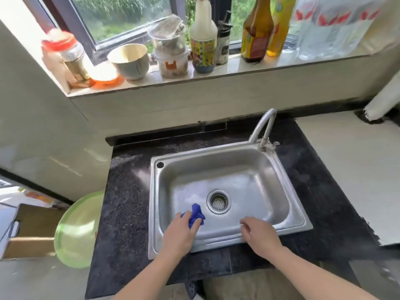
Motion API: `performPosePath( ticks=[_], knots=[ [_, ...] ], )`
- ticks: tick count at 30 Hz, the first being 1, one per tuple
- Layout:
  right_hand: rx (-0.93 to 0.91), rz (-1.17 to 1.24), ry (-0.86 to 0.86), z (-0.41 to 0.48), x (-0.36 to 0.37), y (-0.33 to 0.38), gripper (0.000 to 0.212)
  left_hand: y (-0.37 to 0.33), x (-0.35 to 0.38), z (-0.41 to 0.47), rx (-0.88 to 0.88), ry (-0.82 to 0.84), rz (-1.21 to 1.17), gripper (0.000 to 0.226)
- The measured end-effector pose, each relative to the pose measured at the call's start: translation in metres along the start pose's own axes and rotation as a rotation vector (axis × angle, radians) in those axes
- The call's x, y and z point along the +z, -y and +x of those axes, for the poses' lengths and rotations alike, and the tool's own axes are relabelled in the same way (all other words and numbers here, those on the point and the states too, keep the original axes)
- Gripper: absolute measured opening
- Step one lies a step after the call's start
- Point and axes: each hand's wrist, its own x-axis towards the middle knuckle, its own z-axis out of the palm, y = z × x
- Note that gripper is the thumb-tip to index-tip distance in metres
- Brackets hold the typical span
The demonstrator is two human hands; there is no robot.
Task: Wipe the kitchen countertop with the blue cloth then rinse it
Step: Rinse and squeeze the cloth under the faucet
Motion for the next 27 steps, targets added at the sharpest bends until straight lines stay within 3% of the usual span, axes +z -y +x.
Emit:
performPosePath(
  ticks=[7, 12, 20, 24, 27],
  knots=[
    [0.158, 0.008, -0.076, 0.037, -0.077, -0.043, 0.028, -0.097, 0.0, 0.048, 0.032, -0.003, -0.245, 0.029],
    [0.248, 0.024, -0.209, 0.091, -0.129, -0.055, 0.026, -0.139, -0.008, 0.095, -0.04, 0.075, -0.65, 0.025],
    [0.315, 0.117, -0.12, 0.197, -0.17, -0.062, 0.064, -0.162, -0.006, 0.164, -0.081, 0.072, -0.752, 0.028],
    [0.303, 0.165, -0.065, 0.219, -0.165, -0.067, 0.037, -0.162, -0.001, 0.185, -0.116, 0.083, -0.755, 0.033],
    [0.26, 0.104, -0.082, 0.215, -0.158, -0.068, 0.034, -0.169, 0.002, 0.196, -0.149, 0.084, -0.768, 0.035]
  ],
)
